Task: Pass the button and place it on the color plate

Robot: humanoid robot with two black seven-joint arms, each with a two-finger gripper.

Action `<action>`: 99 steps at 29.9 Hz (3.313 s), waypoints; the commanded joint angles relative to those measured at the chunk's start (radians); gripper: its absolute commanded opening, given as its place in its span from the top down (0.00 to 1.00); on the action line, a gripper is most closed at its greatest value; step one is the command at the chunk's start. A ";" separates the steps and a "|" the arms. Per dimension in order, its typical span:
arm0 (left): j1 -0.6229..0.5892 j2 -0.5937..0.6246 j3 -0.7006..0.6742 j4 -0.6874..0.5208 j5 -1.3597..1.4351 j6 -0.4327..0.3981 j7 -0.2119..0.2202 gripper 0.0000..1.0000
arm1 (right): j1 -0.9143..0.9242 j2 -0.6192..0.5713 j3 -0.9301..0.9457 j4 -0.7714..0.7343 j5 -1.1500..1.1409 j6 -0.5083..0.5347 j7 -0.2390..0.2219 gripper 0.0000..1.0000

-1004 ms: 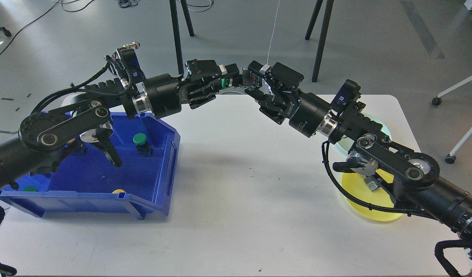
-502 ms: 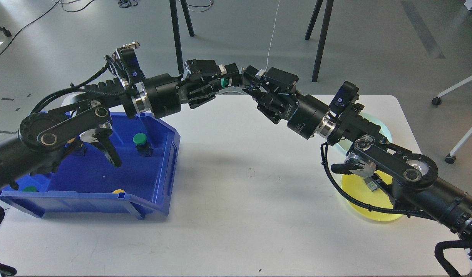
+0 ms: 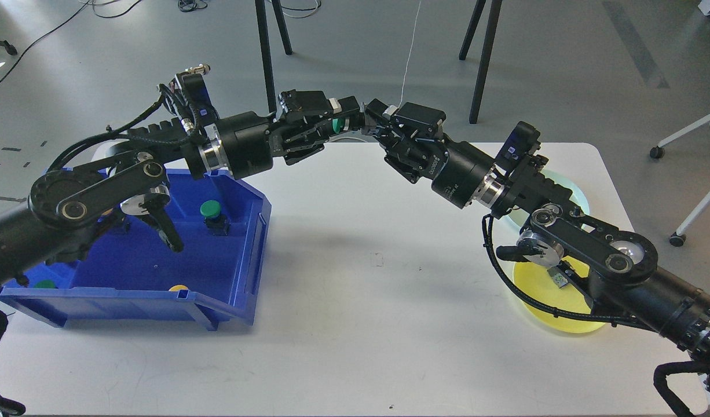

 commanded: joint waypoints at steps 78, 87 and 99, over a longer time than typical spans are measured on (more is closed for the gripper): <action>0.009 0.070 -0.158 0.295 -0.113 0.000 0.000 0.05 | 0.253 -0.047 -0.264 -0.722 0.584 -0.226 0.026 0.03; 0.086 0.101 -0.266 0.395 -0.292 0.000 0.000 0.01 | 0.112 -0.261 0.000 -0.267 0.714 0.202 0.026 0.03; 0.144 0.055 -0.301 0.456 -0.389 0.000 0.000 0.01 | 0.047 -0.261 0.086 -0.222 0.730 0.202 -0.001 0.02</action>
